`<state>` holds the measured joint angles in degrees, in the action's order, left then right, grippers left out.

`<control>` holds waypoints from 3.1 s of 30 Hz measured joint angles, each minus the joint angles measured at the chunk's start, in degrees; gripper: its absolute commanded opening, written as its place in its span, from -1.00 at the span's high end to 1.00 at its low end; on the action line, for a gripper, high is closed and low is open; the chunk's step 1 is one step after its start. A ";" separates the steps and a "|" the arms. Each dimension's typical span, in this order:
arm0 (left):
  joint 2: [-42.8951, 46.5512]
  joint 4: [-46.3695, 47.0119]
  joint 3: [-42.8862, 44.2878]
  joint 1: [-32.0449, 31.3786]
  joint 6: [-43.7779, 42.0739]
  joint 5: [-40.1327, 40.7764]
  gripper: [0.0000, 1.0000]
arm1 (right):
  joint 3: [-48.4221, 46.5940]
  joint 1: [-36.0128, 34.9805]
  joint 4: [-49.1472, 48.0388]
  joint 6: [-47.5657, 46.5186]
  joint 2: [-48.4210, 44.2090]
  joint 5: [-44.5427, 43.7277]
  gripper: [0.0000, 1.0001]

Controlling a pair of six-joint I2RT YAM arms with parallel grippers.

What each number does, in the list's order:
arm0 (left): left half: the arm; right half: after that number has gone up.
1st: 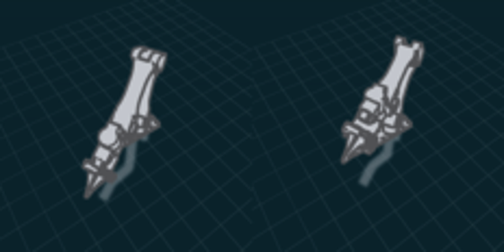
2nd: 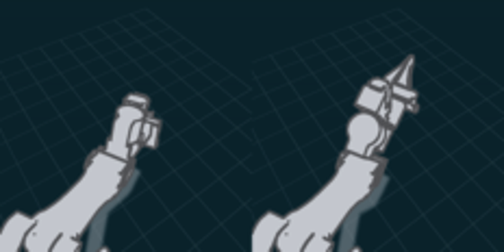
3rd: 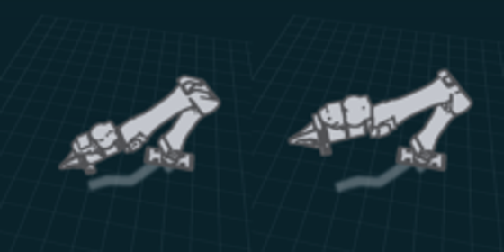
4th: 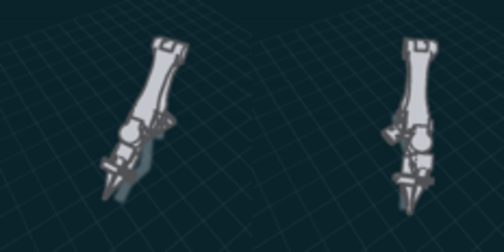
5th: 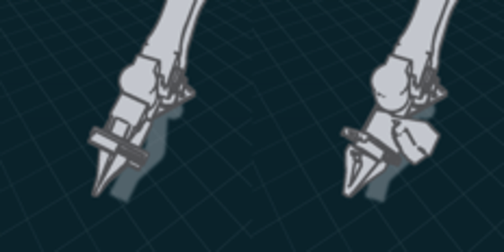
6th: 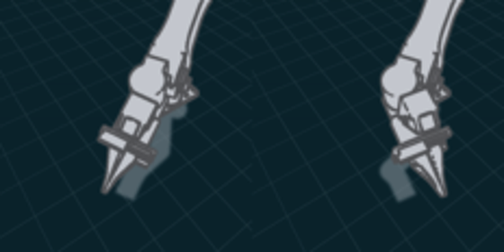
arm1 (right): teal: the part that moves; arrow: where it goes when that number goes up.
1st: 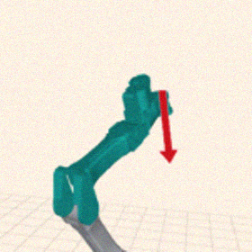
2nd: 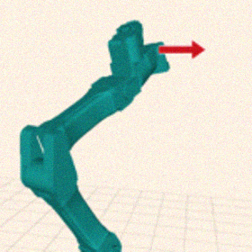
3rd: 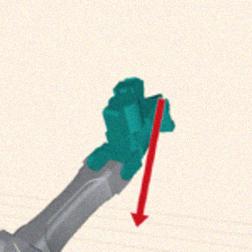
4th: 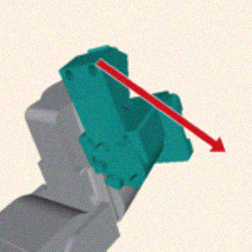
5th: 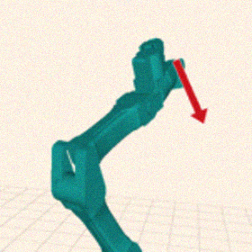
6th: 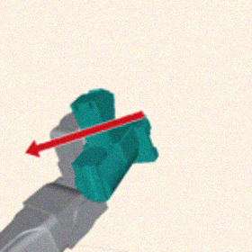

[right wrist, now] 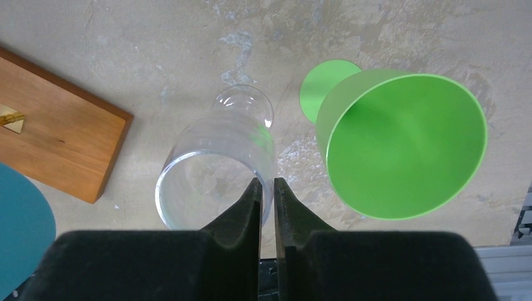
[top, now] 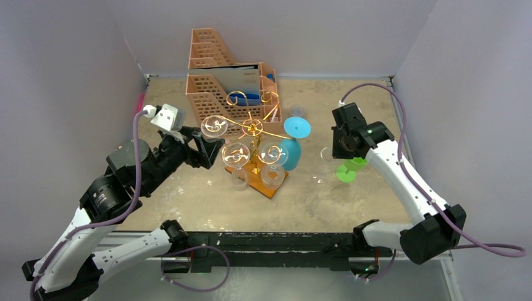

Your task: Place the wine glass upside down on the wine glass rack

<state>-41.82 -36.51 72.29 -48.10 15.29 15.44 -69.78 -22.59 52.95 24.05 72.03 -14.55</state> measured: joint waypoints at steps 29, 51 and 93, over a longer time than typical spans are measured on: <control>-0.33 9.62 -0.55 0.00 8.33 -5.70 -0.33 | 0.35 -0.66 -0.46 -1.11 -9.33 -0.59 1.00; -22.12 27.02 5.27 0.00 28.76 -18.18 -0.46 | 12.09 -0.66 -15.41 4.02 -40.79 -8.52 1.00; -44.00 46.23 15.98 -4.04 67.71 -18.80 0.26 | 11.67 -0.66 -52.65 4.28 -41.81 10.64 1.00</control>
<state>-85.82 9.72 88.27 -52.14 83.00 -3.36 -58.11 -23.24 0.30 28.34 30.22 -3.90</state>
